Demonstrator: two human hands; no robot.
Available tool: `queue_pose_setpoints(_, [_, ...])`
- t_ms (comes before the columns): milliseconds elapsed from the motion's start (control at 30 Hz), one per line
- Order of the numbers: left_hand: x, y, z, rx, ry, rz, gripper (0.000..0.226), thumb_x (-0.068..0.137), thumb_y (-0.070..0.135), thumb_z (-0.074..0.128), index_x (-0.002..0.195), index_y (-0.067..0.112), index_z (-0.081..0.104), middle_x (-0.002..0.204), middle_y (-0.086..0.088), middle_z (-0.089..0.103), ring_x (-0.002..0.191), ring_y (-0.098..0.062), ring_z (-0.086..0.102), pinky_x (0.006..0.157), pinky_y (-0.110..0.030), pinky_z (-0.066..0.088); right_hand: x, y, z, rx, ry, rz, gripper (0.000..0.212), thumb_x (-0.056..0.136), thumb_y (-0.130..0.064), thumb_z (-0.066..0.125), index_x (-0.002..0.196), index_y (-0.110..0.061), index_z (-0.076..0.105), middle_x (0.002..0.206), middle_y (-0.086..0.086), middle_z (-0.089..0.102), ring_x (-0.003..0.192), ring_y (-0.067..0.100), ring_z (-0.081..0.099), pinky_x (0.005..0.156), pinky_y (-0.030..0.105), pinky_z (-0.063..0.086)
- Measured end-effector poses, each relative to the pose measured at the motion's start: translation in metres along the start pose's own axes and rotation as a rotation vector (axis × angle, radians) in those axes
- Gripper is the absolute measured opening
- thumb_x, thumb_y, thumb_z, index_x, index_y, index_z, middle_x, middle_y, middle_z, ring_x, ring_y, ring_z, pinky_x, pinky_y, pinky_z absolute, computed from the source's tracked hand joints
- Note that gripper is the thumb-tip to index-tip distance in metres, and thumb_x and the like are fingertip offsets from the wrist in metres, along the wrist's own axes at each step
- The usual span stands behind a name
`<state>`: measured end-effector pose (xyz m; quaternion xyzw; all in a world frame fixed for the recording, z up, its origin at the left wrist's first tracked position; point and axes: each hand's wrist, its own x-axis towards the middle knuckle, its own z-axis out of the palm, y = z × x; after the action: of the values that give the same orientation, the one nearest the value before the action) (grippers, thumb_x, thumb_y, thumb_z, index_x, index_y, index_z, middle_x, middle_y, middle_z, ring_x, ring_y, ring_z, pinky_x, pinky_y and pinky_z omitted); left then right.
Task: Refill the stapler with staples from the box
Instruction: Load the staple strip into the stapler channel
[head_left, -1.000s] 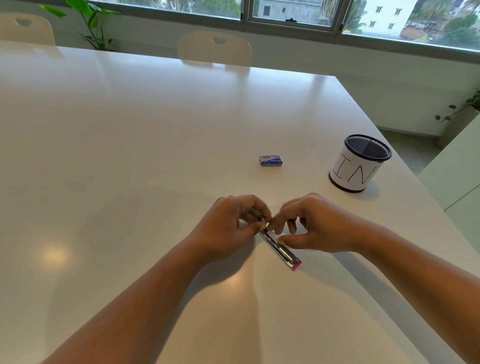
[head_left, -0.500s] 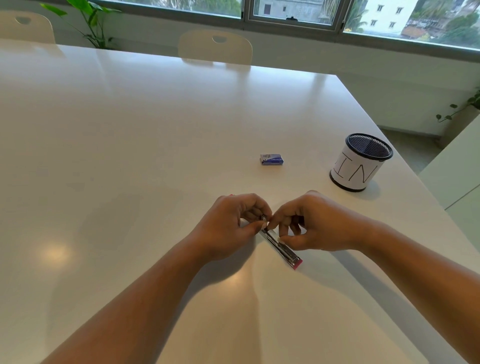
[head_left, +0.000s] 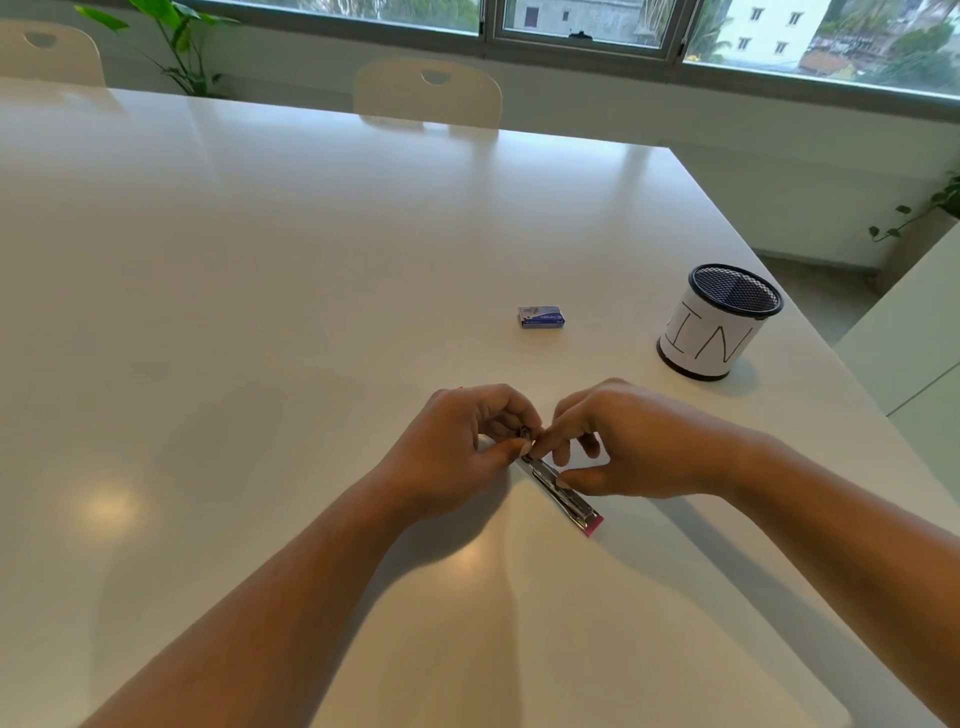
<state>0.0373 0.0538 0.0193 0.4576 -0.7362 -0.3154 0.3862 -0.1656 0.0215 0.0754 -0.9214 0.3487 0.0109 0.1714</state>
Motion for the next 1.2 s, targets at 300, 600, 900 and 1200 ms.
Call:
queue_pose_setpoints(300, [-0.001, 0.004, -0.001, 0.005, 0.006, 0.005, 0.019, 0.083, 0.001, 0.074, 0.096, 0.014, 0.073, 0.087, 0.008, 0.075, 0.082, -0.004, 0.071, 0.078, -0.015, 0.056, -0.007, -0.011, 0.006, -0.099, 0.052, 0.016, 0.027, 0.086, -0.031, 0.065, 0.11, -0.039, 0.071, 0.087, -0.019, 0.061, 0.076, 0.002, 0.056, 0.062, 0.012, 0.041])
queue_pose_setpoints(600, [-0.002, 0.006, 0.0, -0.003, -0.013, 0.002, 0.021, 0.083, 0.0, 0.074, 0.095, 0.016, 0.072, 0.09, 0.006, 0.077, 0.082, -0.005, 0.071, 0.08, -0.017, 0.056, -0.038, -0.015, 0.018, -0.11, 0.074, 0.119, 0.03, 0.08, -0.06, 0.059, 0.104, -0.041, 0.06, 0.084, -0.021, 0.058, 0.074, 0.004, 0.057, 0.065, 0.022, 0.052])
queue_pose_setpoints(900, [-0.005, 0.01, -0.001, 0.026, -0.048, 0.029, 0.027, 0.074, 0.007, 0.085, 0.093, 0.016, 0.068, 0.083, 0.006, 0.075, 0.072, -0.005, 0.072, 0.068, -0.027, 0.06, -0.057, -0.006, 0.051, 0.162, 0.345, 0.31, 0.014, 0.081, -0.032, 0.072, 0.094, -0.035, 0.072, 0.086, -0.017, 0.063, 0.076, 0.005, 0.061, 0.072, 0.027, 0.052])
queue_pose_setpoints(1200, [-0.003, 0.011, 0.004, 0.137, -0.131, 0.156, 0.01, 0.075, 0.017, 0.084, 0.08, 0.016, 0.076, 0.082, 0.004, 0.075, 0.074, -0.014, 0.068, 0.067, -0.038, 0.056, -0.056, 0.006, 0.071, 0.318, 0.506, 0.232, 0.027, 0.089, -0.019, 0.067, 0.113, -0.029, 0.075, 0.098, -0.014, 0.066, 0.075, 0.014, 0.064, 0.066, 0.041, 0.056])
